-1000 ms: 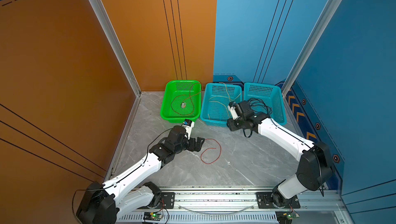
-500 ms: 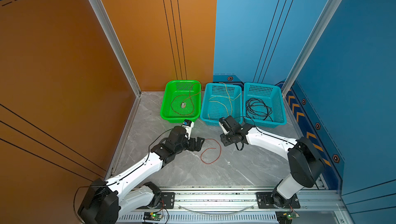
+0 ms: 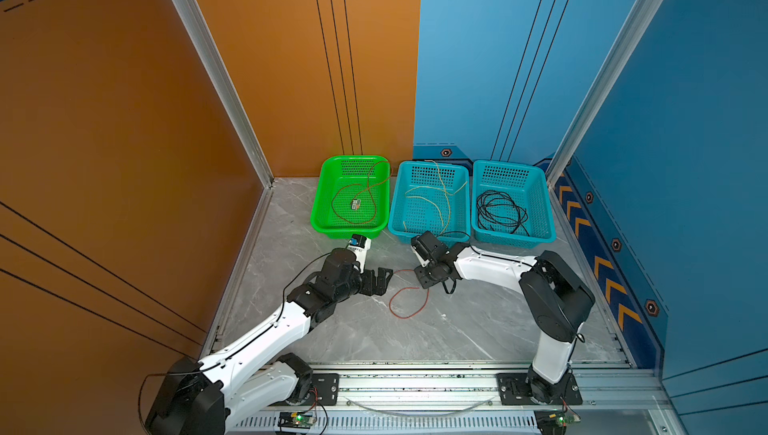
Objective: Untangle and sort cables by color
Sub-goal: Pick up the cable from the center of the table.
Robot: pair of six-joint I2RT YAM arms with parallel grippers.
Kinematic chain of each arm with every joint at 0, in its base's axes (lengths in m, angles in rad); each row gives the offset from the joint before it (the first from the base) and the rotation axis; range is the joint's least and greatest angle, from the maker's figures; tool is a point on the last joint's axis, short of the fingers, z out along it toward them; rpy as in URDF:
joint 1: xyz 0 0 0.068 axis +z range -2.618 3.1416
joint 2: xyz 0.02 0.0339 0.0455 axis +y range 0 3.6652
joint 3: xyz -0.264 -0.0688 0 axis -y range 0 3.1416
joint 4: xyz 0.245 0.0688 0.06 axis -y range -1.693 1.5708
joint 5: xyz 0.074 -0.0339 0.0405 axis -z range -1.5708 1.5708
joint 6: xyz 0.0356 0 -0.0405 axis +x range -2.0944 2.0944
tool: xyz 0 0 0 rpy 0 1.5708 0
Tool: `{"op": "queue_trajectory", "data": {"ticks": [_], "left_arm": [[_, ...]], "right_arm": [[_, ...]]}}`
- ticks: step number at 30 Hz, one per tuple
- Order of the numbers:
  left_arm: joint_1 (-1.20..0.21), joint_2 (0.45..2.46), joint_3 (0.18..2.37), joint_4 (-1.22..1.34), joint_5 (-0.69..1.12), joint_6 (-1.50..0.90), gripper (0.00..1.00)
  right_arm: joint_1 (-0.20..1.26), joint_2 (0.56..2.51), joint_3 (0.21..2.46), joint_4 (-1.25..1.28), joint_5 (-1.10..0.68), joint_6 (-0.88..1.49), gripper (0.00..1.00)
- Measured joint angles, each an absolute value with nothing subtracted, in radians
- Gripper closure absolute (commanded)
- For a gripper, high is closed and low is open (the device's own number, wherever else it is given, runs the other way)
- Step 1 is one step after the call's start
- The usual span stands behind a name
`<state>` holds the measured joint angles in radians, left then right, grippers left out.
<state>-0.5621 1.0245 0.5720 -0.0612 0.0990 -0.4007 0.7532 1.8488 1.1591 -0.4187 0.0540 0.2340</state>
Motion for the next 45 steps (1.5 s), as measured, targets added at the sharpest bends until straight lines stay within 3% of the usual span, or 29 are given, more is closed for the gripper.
{"op": "queue_trajectory", "data": {"ticks": [10, 15, 20, 28, 38, 45], "left_arm": [[-0.542, 1.04, 0.571, -0.048, 0.117, -0.401, 0.02], [-0.541, 1.046, 0.569, -0.039, 0.124, -0.401, 0.02], [-0.537, 1.045, 0.547, -0.024, 0.124, -0.406, 0.02], [-0.536, 1.092, 0.547, -0.013, 0.143, -0.408, 0.02], [-0.545, 1.118, 0.559, 0.012, 0.166, -0.408, 0.02], [-0.618, 1.153, 0.559, 0.041, 0.187, -0.369, 0.02]], "right_arm": [[0.754, 1.894, 1.185, -0.388, 0.052, 0.228, 0.75], [0.76, 1.9, 1.187, -0.373, 0.04, 0.22, 0.91], [0.767, 1.9, 1.184, -0.364, 0.03, 0.222, 1.0], [0.767, 1.87, 1.179, -0.41, 0.026, 0.214, 1.0], [0.786, 1.636, 1.186, -0.498, 0.004, 0.206, 1.0], [0.794, 1.575, 1.206, -0.529, -0.036, 0.206, 1.0]]}}
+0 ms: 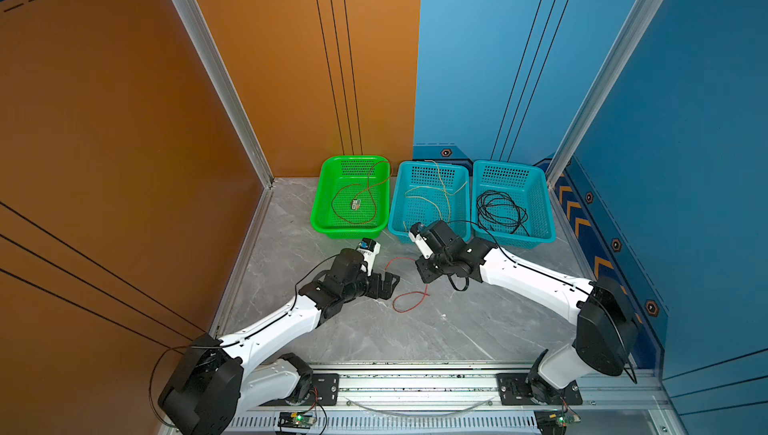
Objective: Untangle and sort cables by color
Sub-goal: Pick up the cable from the center of the table.
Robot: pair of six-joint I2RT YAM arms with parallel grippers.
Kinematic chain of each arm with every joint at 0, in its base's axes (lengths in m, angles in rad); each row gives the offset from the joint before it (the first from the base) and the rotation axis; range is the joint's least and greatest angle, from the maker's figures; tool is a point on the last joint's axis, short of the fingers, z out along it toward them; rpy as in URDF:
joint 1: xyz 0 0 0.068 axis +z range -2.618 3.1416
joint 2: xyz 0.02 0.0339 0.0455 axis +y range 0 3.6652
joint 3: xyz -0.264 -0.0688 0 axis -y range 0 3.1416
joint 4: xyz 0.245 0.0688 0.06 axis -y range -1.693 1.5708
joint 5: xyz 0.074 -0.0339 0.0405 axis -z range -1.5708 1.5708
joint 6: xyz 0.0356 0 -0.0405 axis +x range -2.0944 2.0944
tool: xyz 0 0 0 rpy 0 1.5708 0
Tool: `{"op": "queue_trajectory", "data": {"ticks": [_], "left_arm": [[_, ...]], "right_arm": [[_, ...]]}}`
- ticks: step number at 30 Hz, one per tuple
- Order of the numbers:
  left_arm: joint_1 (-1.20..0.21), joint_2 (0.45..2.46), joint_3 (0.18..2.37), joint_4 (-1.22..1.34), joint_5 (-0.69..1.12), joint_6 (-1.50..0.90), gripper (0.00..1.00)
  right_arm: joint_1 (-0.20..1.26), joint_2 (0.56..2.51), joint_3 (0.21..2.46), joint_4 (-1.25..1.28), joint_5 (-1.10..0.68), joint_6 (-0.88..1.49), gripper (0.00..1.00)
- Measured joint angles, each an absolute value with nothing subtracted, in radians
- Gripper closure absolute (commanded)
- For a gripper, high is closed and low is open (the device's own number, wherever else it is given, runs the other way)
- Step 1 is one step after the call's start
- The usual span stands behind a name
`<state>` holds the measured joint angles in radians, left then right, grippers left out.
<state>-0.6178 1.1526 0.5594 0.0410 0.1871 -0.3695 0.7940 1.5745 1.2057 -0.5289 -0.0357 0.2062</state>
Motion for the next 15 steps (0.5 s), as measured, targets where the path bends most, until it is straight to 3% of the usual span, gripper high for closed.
{"op": "queue_trajectory", "data": {"ticks": [10, 15], "left_arm": [[-0.718, 1.301, 0.56, 0.257, 0.263, -0.294, 0.0], [-0.739, 1.405, 0.582, 0.308, 0.294, -0.276, 0.1]], "right_arm": [[0.812, 1.573, 1.282, -0.543, -0.088, 0.207, 1.0], [0.82, 1.554, 1.285, -0.569, -0.101, 0.21, 1.0]]}}
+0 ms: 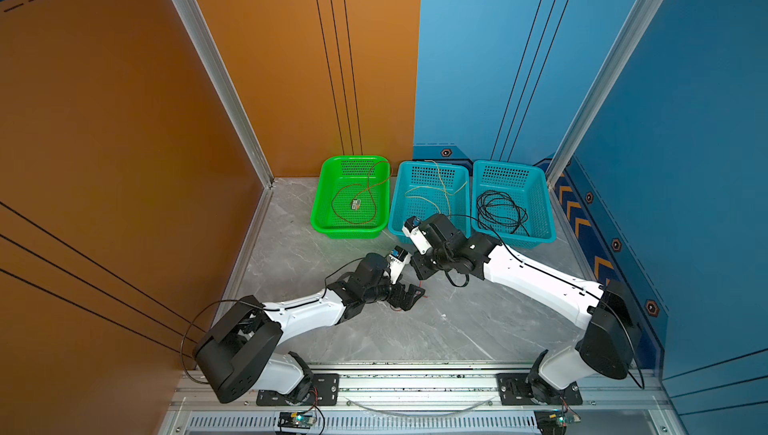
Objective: Untangle and sort cables by color
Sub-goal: Pick up the cable from the center of the table, then place the cable into the container.
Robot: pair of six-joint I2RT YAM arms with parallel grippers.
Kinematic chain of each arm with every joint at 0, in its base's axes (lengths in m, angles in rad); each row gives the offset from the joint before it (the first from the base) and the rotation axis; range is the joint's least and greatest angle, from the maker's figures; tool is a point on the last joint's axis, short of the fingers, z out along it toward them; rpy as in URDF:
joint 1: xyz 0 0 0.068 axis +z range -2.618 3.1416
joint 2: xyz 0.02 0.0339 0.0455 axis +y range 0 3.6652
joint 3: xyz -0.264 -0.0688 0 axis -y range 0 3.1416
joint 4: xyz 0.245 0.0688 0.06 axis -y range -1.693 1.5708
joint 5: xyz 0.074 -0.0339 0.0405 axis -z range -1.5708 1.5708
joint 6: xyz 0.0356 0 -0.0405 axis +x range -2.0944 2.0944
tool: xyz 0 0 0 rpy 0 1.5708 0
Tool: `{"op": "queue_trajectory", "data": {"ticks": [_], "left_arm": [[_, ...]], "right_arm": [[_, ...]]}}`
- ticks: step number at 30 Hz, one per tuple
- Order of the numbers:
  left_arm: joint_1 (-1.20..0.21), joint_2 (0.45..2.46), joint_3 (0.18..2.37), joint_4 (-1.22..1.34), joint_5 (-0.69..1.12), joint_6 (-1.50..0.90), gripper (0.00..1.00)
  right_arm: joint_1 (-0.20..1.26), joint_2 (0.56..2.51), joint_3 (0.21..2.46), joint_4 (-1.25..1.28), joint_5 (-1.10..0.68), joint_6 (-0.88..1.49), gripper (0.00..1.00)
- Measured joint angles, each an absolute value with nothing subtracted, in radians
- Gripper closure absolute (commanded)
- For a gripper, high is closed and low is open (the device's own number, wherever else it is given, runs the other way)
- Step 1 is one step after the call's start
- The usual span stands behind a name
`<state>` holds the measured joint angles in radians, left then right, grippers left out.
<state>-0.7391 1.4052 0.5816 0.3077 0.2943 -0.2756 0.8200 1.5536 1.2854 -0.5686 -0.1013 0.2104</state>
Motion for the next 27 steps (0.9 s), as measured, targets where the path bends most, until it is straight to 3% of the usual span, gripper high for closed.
{"op": "queue_trajectory", "data": {"ticks": [1, 6, 14, 20, 22, 27], "left_arm": [[-0.741, 1.419, 0.585, 0.324, 0.301, -0.274, 0.12], [-0.748, 1.466, 0.591, 0.388, 0.335, -0.267, 0.5], [-0.762, 1.515, 0.596, 0.452, 0.415, -0.259, 0.79], [-0.767, 1.49, 0.567, 0.49, 0.452, -0.254, 0.88], [-0.767, 1.478, 0.556, 0.502, 0.46, -0.253, 1.0], [-0.759, 1.459, 0.554, 0.521, 0.491, -0.263, 1.0]], "right_arm": [[0.819, 1.547, 1.286, -0.578, -0.102, 0.211, 1.0], [0.806, 1.531, 1.309, -0.644, -0.102, 0.211, 1.0], [0.749, 1.465, 1.376, -0.68, -0.11, 0.222, 1.0], [0.714, 1.409, 1.402, -0.672, -0.121, 0.234, 1.0], [0.71, 1.4, 1.402, -0.672, -0.127, 0.234, 1.0], [0.672, 1.394, 1.415, -0.678, -0.139, 0.234, 1.0]]}}
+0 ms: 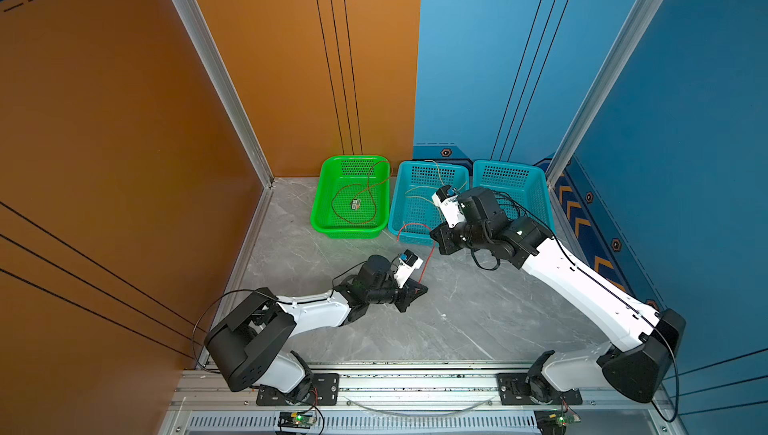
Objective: Untangle and sort cables by color
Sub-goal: Place the cable into the container.
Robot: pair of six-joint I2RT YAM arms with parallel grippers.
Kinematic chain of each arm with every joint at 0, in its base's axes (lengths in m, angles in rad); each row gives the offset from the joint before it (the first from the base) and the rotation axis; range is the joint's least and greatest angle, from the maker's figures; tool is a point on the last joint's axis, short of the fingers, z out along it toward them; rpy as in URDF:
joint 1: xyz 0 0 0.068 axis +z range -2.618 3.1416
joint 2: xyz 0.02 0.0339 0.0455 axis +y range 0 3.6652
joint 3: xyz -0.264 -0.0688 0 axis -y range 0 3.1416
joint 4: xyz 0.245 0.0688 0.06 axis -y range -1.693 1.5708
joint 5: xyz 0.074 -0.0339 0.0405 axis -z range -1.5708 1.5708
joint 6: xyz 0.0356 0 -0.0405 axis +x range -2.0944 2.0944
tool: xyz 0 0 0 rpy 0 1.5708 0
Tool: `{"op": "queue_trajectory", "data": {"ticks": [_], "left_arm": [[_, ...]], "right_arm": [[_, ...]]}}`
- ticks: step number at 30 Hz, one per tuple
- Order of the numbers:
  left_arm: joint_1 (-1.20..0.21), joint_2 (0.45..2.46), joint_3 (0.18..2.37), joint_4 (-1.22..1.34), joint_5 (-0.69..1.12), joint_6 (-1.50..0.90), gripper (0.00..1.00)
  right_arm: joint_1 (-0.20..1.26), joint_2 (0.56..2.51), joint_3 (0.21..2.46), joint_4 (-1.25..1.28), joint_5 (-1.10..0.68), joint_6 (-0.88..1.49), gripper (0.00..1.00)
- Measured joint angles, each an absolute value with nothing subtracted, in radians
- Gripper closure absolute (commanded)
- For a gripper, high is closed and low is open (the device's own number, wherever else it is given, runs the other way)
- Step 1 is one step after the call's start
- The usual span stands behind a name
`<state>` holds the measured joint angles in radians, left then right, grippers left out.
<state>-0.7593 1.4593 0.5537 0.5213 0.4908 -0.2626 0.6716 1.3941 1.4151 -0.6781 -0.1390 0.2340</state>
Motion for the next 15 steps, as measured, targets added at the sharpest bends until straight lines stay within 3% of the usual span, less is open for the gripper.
{"op": "queue_trajectory", "data": {"ticks": [8, 15], "left_arm": [[-0.747, 1.262, 0.544, 0.442, 0.501, -0.279, 1.0], [-0.658, 1.04, 0.636, 0.166, 0.448, -0.218, 1.0]], "right_arm": [[0.661, 1.394, 1.408, -0.663, -0.138, 0.237, 1.0], [0.684, 1.502, 1.472, -0.628, -0.15, 0.241, 0.97]]}}
